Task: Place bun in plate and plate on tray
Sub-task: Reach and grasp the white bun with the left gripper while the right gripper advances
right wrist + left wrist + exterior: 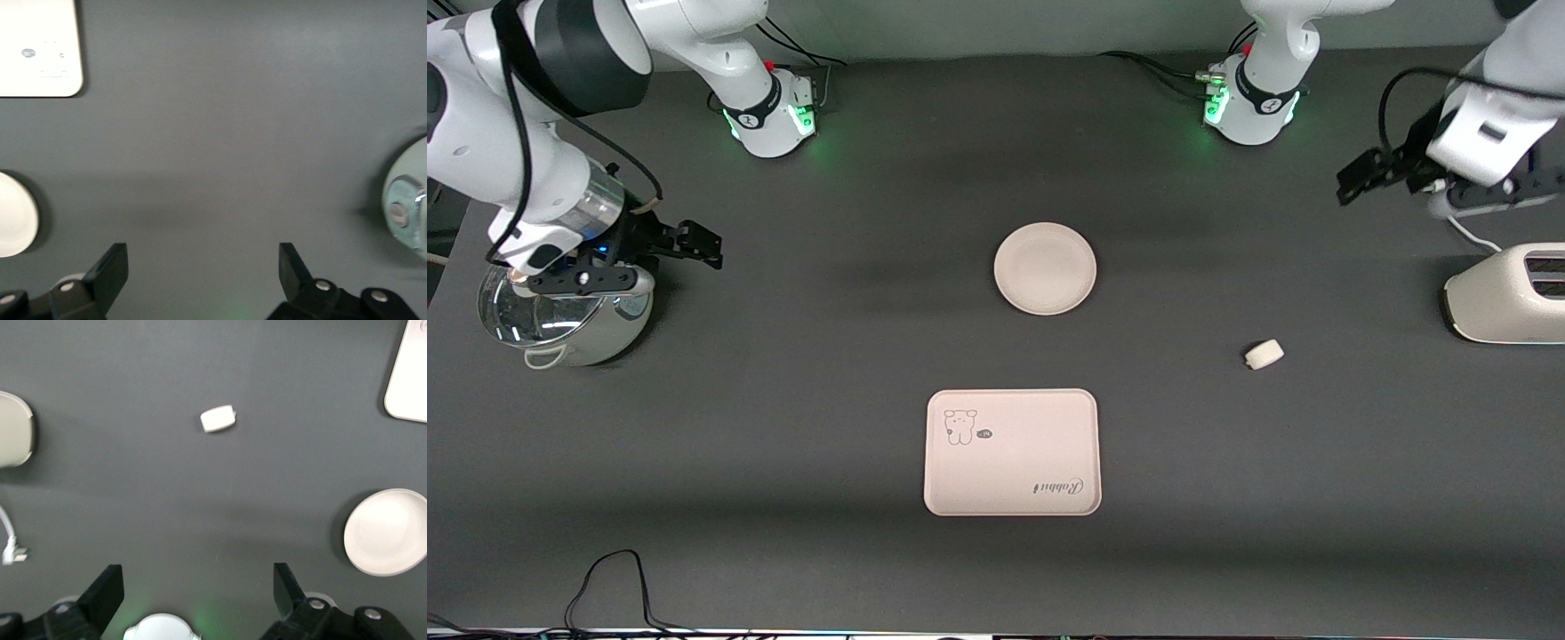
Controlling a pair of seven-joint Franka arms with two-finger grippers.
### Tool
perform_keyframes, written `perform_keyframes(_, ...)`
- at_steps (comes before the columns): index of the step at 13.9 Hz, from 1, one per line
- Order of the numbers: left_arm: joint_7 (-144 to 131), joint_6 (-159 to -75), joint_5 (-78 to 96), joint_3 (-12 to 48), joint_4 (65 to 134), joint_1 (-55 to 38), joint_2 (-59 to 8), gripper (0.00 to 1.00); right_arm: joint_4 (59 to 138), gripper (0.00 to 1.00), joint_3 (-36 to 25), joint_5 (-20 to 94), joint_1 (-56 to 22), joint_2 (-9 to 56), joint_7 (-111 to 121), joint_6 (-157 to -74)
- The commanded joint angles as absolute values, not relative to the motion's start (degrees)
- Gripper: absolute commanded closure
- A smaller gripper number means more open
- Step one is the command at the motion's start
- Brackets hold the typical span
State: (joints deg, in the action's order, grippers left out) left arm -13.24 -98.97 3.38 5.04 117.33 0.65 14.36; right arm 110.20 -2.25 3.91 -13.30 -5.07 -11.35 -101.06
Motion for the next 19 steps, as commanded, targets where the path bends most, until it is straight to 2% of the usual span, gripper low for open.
perform_keyframes(1, -14.3, -110.5, 3.9, 4.7, 124.9, -1.1, 11.2, 0.00, 110.1, 0.00, 0.3, 6.9, -13.6, -3.4, -14.0, -101.0)
perform_keyframes(3, -14.3, -118.4, 3.9, 4.7, 129.1, -1.1, 7.3, 0.00, 110.0, 0.00, 3.1, 7.8, -13.6, -1.5, -14.1, -102.7)
perform_keyframes(10, -13.3, -135.9, 3.9, 4.4, 128.9, 0.0, -13.9, 0.00, 109.7, 0.00, 10.5, 7.8, -13.7, 3.5, -22.6, -108.2)
perform_keyframes(12, -13.1, -141.0, 3.7, 4.4, 128.6, 0.4, -18.6, 0.00, 109.9, 0.00, 11.0, 7.6, -13.7, 3.9, -23.8, -108.5)
perform_keyframes(15, -13.1, -143.0, 3.5, 4.4, 126.1, 0.3, -23.2, 0.00, 110.2, 0.00, 11.1, 7.5, -15.2, 5.2, -24.3, -108.7)
perform_keyframes(19, -13.0, -142.5, 3.5, 4.4, 124.5, 0.4, -23.8, 0.00, 111.4, 0.00, 11.2, 7.3, -18.0, 4.4, -25.5, -107.8)
